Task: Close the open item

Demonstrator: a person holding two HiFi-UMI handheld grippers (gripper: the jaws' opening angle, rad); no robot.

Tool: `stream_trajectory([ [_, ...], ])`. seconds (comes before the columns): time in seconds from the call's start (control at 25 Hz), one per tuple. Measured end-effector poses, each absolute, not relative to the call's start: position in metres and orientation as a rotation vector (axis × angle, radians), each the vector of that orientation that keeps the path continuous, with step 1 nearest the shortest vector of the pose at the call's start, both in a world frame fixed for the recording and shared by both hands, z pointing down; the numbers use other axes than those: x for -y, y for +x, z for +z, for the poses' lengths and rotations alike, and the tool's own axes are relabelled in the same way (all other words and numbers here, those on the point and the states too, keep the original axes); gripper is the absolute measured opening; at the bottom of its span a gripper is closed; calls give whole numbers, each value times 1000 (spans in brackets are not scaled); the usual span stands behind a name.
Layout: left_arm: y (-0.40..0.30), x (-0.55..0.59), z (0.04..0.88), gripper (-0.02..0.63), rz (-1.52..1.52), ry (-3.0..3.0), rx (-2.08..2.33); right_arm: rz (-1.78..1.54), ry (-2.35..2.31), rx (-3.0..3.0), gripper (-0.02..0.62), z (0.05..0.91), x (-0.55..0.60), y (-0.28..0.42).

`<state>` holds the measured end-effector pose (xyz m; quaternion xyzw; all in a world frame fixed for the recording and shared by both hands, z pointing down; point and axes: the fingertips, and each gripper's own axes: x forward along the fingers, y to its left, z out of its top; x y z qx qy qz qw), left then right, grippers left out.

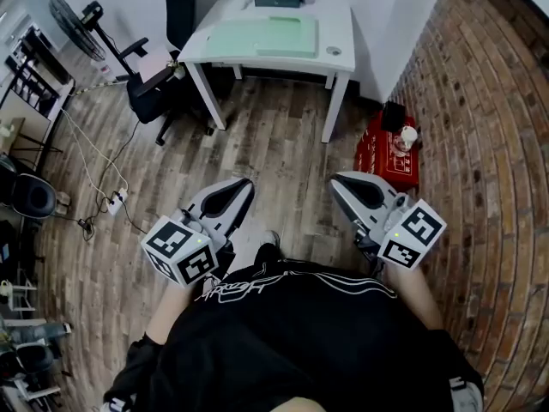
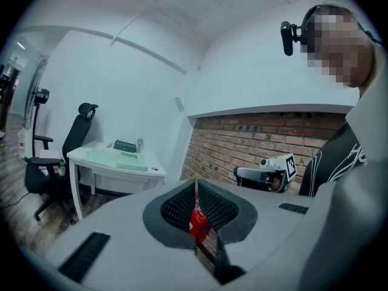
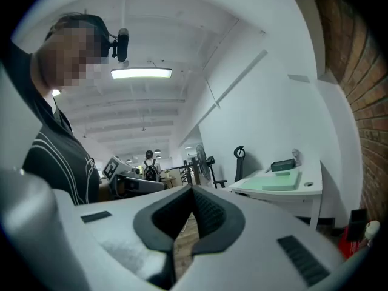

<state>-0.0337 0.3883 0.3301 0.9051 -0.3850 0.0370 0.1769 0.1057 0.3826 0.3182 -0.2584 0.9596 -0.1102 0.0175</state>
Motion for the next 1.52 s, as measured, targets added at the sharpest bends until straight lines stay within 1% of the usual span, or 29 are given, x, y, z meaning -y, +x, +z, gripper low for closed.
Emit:
stream_trajectory([
  [0.28, -46, -379, 342, 43, 147, 2487, 1195, -324, -901, -2949, 5, 327, -380, 120],
  [0.36, -53, -373, 343, 43, 145, 2469, 1231, -333, -929, -2948, 67, 330, -378, 125],
  [0.44, -58, -367, 341, 47, 119, 2453, 1245, -345, -966, -2937, 109, 332, -373, 132],
  [0.52, -59, -359, 337, 77, 85, 2455, 1236, -345, -1006, -2920, 126, 332, -365, 138],
  [0.6, -61, -351, 335, 138, 65, 2462, 1228, -348, -1034, -2906, 153, 332, -357, 141],
  [0.72, -62, -334, 340, 171, 74, 2478, 1225, -357, -1069, -2898, 170, 337, -342, 142],
  [0.8, -61, -321, 349, 217, 109, 2488, 1227, -368, -1090, -2894, 200, 342, -329, 143],
  [0.84, -61, -315, 353, 228, 123, 2490, 1225, -372, -1102, -2890, 213, 344, -323, 144],
  [1.04, -73, -272, 368, 257, 139, 2485, 1215, -391, -1179, -2875, 254, 355, -280, 141],
  [1.24, -97, -207, 375, 277, 154, 2472, 1236, -431, -1237, -2863, 278, 363, -222, 126],
  [1.52, -127, -107, 391, 288, 214, 2457, 1207, -553, -1358, -2856, 282, 382, -128, 105],
])
